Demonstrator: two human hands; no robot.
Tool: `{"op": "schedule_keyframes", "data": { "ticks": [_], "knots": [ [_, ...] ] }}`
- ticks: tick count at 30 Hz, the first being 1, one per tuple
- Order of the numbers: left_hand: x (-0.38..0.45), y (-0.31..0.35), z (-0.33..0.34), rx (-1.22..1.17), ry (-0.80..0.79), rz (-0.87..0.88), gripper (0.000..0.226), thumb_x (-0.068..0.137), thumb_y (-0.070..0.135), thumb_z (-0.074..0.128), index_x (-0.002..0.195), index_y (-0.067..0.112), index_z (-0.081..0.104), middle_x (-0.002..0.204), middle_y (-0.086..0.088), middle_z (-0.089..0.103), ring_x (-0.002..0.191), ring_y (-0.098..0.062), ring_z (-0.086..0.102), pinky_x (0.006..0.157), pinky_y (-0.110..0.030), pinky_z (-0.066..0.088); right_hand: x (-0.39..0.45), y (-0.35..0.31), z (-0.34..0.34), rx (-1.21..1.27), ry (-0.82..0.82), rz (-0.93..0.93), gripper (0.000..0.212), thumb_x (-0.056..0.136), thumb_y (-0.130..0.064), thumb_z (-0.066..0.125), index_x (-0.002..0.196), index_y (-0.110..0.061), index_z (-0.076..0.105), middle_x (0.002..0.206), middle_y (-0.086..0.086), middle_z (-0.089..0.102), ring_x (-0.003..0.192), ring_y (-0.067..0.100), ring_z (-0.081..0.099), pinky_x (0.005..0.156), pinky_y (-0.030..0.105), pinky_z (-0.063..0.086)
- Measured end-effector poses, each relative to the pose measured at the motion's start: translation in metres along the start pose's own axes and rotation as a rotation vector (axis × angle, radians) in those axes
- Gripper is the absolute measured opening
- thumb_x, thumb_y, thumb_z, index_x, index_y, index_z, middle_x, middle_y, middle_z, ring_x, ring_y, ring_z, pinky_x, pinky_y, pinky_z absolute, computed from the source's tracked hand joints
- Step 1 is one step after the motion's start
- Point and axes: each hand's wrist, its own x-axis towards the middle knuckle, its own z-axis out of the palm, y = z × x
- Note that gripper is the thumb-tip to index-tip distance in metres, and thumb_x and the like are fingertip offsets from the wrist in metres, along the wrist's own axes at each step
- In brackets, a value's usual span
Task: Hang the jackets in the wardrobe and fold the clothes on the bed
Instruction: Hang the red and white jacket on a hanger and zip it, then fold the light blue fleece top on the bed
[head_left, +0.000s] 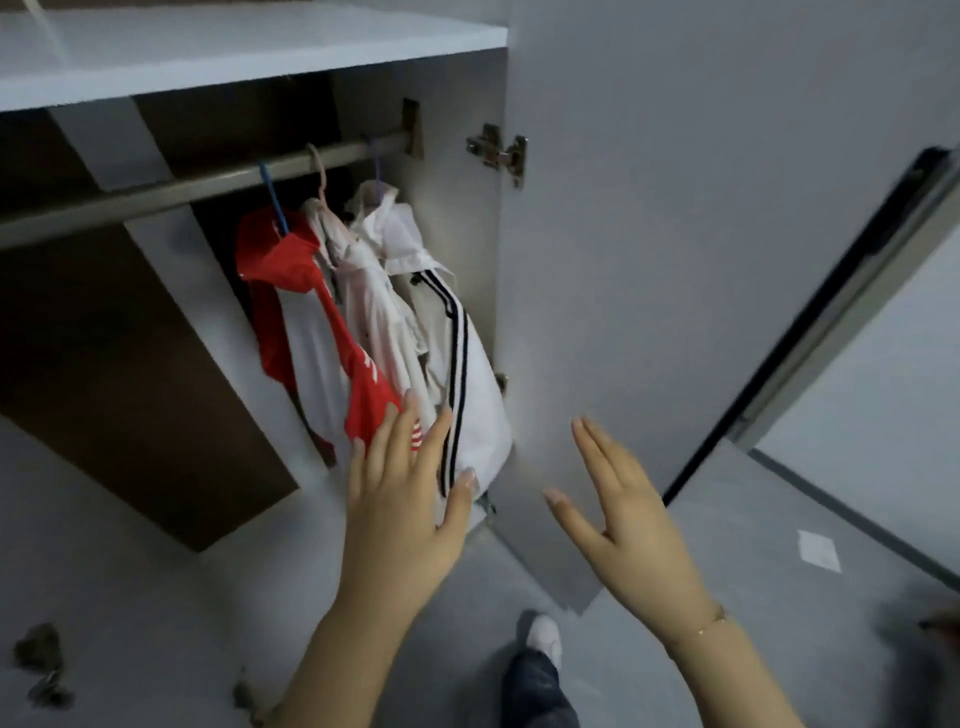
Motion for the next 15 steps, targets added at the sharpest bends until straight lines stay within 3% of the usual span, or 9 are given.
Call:
{"op": "schedule_keyframes", "data": {
  "ticks": [2,7,11,15],
  "knots": [
    [-0.017,0.024,0.011,-0.031,-0.066,0.085,0.06,0.097,0.058,0.027,0.152,0.046,0.006,0.163,0.015,-0.007,0.149,-0.008,-0.009,0.122,-0.04,0.0,-0.041,0.013,-0.015,-0.065,0.041,0.087,0.074,0.091,-0.064,0.036,0.153,-0.035,0.009,0.158,-0.022,0.003,0.143,-0.006,0.003,0.118,0.018,0.007],
    [-0.048,0.103,0.041,-0.085,-0.187,0.355,0.061,0.098,0.055,0.024,0.155,0.038,0.01,0.163,0.011,-0.007,0.148,-0.005,-0.015,0.12,-0.036,-0.012,-0.142,0.045,-0.059,-0.257,0.139,0.325,0.072,0.093,-0.068,0.029,0.15,-0.04,-0.004,0.157,-0.022,-0.01,0.144,-0.004,-0.008,0.119,0.023,0.0],
    [-0.075,0.174,0.064,-0.118,-0.269,0.552,0.062,0.096,0.054,0.025,0.155,0.037,0.013,0.163,0.012,-0.003,0.149,-0.005,-0.01,0.122,-0.038,-0.007,-0.226,0.068,-0.095,-0.42,0.179,0.528,0.074,0.092,-0.071,0.017,0.154,-0.036,-0.003,0.159,-0.016,-0.012,0.146,0.003,-0.014,0.118,0.027,-0.01],
    [-0.109,0.243,0.091,-0.126,-0.348,0.716,0.065,0.093,0.059,0.012,0.154,0.039,0.002,0.162,0.013,-0.011,0.148,-0.005,-0.016,0.121,-0.036,-0.01,-0.309,0.088,-0.129,-0.391,0.275,0.708,0.075,0.09,-0.069,0.015,0.155,-0.032,0.008,0.16,-0.012,-0.002,0.148,0.005,-0.007,0.121,0.03,-0.005]
  ]
}}
